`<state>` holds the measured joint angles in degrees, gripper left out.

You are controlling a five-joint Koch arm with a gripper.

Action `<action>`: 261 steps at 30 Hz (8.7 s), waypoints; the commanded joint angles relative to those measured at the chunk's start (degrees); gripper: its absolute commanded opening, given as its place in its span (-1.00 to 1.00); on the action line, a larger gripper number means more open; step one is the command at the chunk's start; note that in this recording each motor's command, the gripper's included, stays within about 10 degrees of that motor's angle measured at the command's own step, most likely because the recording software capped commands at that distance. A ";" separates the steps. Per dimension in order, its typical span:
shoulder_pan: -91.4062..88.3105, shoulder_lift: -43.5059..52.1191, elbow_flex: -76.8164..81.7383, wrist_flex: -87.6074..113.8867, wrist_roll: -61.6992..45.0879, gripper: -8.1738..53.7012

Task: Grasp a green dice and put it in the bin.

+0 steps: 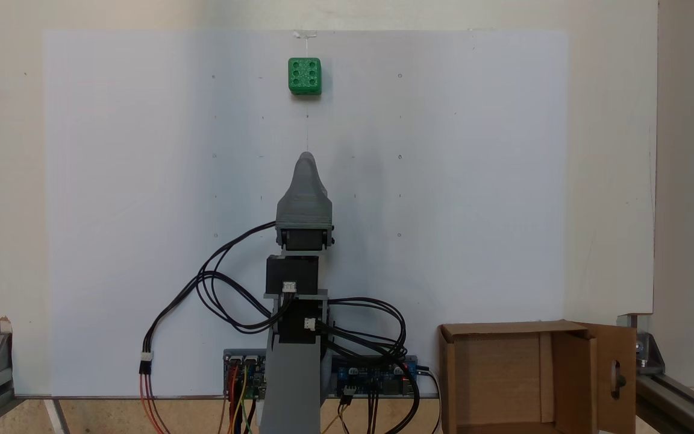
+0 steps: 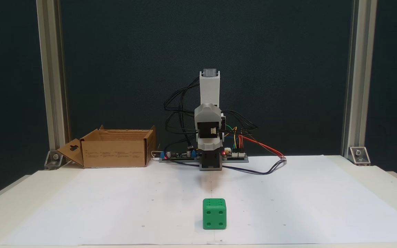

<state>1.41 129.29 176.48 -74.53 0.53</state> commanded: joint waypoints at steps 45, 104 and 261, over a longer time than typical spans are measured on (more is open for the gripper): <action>1.05 6.24 2.81 -15.91 -1.58 0.68; -3.87 -29.71 -94.22 133.42 2.55 0.66; -2.46 -84.11 -137.72 141.06 8.53 0.66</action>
<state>-0.44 44.38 41.92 66.71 7.12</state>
